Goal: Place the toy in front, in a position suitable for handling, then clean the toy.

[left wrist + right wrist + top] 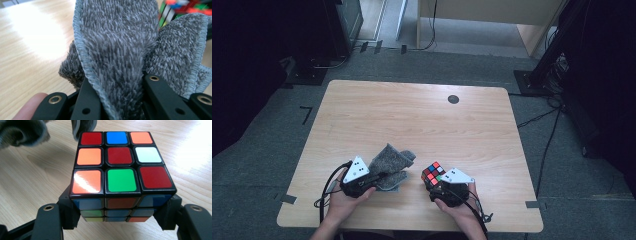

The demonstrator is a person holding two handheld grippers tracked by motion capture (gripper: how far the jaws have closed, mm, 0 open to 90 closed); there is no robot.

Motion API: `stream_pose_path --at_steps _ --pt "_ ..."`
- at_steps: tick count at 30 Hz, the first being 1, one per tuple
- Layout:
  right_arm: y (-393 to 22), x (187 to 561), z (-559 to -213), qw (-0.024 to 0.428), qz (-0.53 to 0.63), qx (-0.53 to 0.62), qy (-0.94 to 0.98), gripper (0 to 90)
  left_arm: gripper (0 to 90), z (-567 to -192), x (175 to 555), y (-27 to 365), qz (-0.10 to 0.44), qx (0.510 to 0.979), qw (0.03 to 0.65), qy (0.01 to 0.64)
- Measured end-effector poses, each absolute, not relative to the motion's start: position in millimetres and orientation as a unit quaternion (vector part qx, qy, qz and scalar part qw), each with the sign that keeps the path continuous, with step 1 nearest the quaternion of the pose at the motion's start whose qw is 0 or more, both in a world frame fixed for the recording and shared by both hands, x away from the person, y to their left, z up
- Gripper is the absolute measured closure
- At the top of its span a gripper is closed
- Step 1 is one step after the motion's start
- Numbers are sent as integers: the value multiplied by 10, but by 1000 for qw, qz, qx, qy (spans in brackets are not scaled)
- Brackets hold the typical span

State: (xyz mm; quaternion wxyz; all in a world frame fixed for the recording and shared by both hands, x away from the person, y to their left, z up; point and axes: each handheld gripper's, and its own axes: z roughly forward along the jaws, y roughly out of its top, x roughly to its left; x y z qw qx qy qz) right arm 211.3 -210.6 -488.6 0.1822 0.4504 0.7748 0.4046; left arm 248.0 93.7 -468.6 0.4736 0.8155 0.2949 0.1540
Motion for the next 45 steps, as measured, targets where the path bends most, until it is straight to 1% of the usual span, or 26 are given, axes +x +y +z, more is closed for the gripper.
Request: stream_pose_path --at_steps 4,11,15,16,17,19,21,22,23,26,27,28,29,30,31,34,35,36,37,39,40,42,43,45 --pt "-2068 2107 -4891 177 407 448 776 344 772 -4592 2474 943 142 804 496 296" --pt "-1955 2078 -4878 174 424 427 780 344 768 -4527 2458 881 107 793 522 295" --pt "-1901 2060 -4874 179 432 413 782 344 765 -4508 2426 751 88 799 523 283" --pt "-1869 2045 -4881 179 435 402 785 344 759 -4494 2402 676 74 801 526 277" --pt "-1869 2045 -4881 179 435 402 785 344 755 -4494 2402 676 74 801 526 277" --pt "-1810 2024 -4893 184 432 394 790 345 744 -4484 2343 540 68 812 518 262" --pt "-1758 2001 -4892 188 432 387 793 345 711 -4486 2296 449 89 817 506 262" --pt "-1758 2001 -4892 188 432 387 793 345 688 -4486 2296 449 89 817 506 262" --pt "-1712 1982 -4899 206 418 384 798 345 659 -4489 2293 407 93 818 498 271" --pt "-1679 1973 -4922 205 414 379 802 345 535 -4497 2308 390 96 816 491 289" --pt "-1652 1964 -4927 208 412 376 804 346 496 -4505 2303 368 110 816 484 297" --pt "-1652 1964 -4927 208 412 376 804 346 461 -4505 2303 368 110 816 484 297" --pt "-1618 1948 -4930 207 409 371 807 346 461 -4505 2296 357 121 817 478 299" --pt "-1545 1914 -4941 213 402 350 819 345 443 -4503 2280 344 136 817 473 300" --pt "-1507 1896 -4948 216 400 340 823 345 469 -4496 2273 351 141 816 475 299" --pt "-1443 1860 -4948 218 399 327 828 345 619 -4471 2260 381 143 811 486 293" --pt "-1443 1860 -4948 218 399 327 828 345 619 -4456 2251 393 137 808 495 288" --pt "-1456 1870 -4930 216 406 331 824 345 643 -4441 2238 399 130 807 505 277" --pt "-1473 1882 -4917 213 411 340 819 345 647 -4429 2220 395 120 807 515 261" --pt "-1521 1902 -4894 209 418 354 811 345 647 -4415 2168 331 113 819 515 226" --pt "-1542 1910 -4890 209 419 357 808 345 644 -4419 2165 317 112 821 514 222" --pt "-1560 1910 -4885 208 419 360 807 345 642 -4429 2173 312 117 822 509 225" --pt "-1578 1909 -4880 214 416 362 806 346 640 -4444 2217 342 122 822 502 240" --pt "-1581 1909 -4881 217 415 361 807 346 640 -4453 2249 367 125 821 498 248"
